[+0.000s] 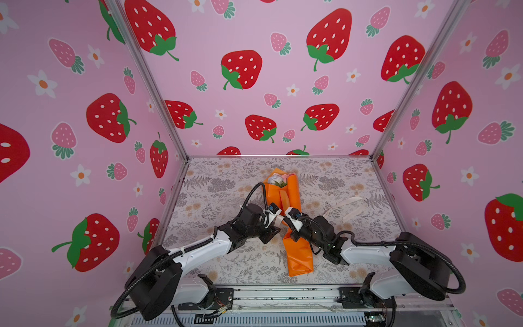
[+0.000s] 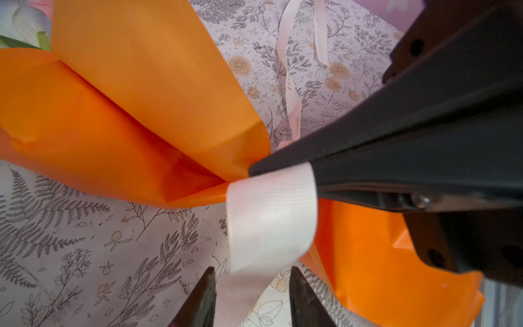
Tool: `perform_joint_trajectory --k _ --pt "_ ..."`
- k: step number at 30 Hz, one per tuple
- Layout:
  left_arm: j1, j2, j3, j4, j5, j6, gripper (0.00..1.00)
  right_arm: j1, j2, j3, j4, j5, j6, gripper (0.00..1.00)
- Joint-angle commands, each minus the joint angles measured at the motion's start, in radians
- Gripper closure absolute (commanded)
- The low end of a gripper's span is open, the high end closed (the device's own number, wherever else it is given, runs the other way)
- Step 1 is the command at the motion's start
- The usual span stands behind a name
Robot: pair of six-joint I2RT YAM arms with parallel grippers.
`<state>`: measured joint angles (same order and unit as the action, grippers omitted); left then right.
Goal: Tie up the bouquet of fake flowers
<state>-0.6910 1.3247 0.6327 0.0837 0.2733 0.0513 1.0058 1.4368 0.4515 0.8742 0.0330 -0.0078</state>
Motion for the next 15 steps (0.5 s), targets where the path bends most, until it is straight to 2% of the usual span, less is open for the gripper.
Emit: perform_joint_trajectory --k 1,6,8,10,15 --pt "0.002 0.027 0.019 0.055 0.022 0.048 0.55 0.004 -0.029 -0.010 0.031 0.013 0.008 0.95" --pt "0.003 0.071 0.036 0.037 0.003 0.045 0.55 0.004 -0.026 -0.011 0.032 0.013 0.013 0.94" --pt "0.002 0.068 0.036 0.037 0.003 0.042 0.60 0.004 -0.027 -0.012 0.031 0.015 0.015 0.95" --pt "0.002 0.046 0.035 0.035 0.005 0.040 0.69 0.004 -0.028 -0.014 0.027 0.025 0.018 0.95" --pt "0.002 -0.018 0.038 0.004 0.029 0.038 1.00 0.004 -0.035 -0.017 0.012 0.059 0.029 0.94"
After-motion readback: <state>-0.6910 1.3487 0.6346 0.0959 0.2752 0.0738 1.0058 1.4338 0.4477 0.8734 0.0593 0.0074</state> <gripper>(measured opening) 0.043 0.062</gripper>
